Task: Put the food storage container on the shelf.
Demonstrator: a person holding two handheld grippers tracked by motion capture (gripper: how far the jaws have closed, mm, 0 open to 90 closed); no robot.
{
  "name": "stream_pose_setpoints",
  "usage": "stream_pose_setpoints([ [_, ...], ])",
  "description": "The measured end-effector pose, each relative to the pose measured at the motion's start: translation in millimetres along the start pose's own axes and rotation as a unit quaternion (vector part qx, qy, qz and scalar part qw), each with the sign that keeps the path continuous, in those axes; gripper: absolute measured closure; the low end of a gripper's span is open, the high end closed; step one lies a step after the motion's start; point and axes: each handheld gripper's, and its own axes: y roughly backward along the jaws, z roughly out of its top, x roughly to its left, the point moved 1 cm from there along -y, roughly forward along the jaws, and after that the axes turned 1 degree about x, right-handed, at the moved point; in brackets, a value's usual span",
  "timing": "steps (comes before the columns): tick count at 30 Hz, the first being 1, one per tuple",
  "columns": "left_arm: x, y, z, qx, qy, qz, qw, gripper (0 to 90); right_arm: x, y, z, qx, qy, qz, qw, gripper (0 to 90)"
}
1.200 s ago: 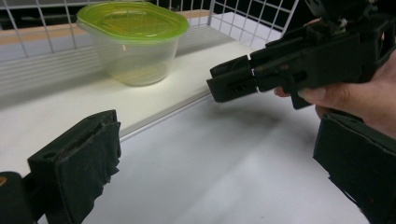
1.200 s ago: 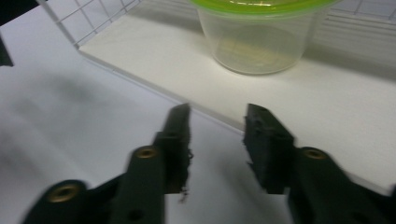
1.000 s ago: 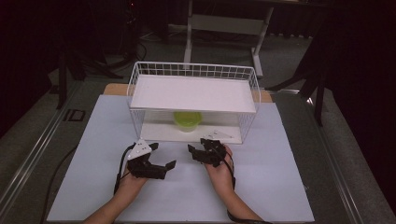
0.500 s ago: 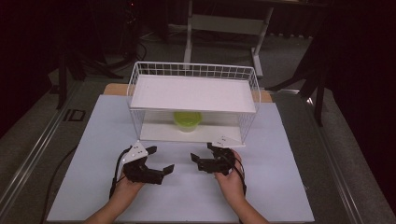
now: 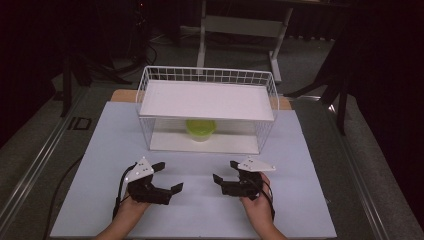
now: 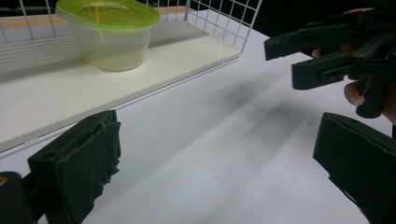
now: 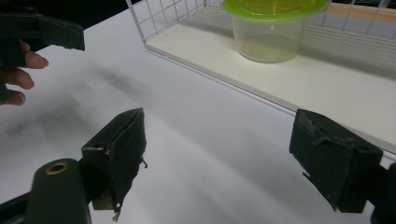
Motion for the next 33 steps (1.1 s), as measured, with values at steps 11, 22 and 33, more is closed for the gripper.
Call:
stream_pose_setpoints([
  [11, -5.2, 1.2, -7.1, 0.003, -0.011, -0.008, 0.9999, 1.7, -5.7, 25.2, -7.8, -0.005, 0.013, -0.006, 0.9999, 18.4],
  [22, -6.7, -3.0, -10.4, -0.001, -0.002, -0.018, 0.9998, 1.7, -17.8, 35.1, -24.1, -0.008, 0.012, -0.026, 0.9996, 18.4],
  [33, -5.9, -6.2, -14.8, 0.005, -0.005, -0.018, 0.9998, 1.6, -23.8, 30.6, -31.4, 0.003, 0.011, -0.026, 0.9996, 18.4],
])
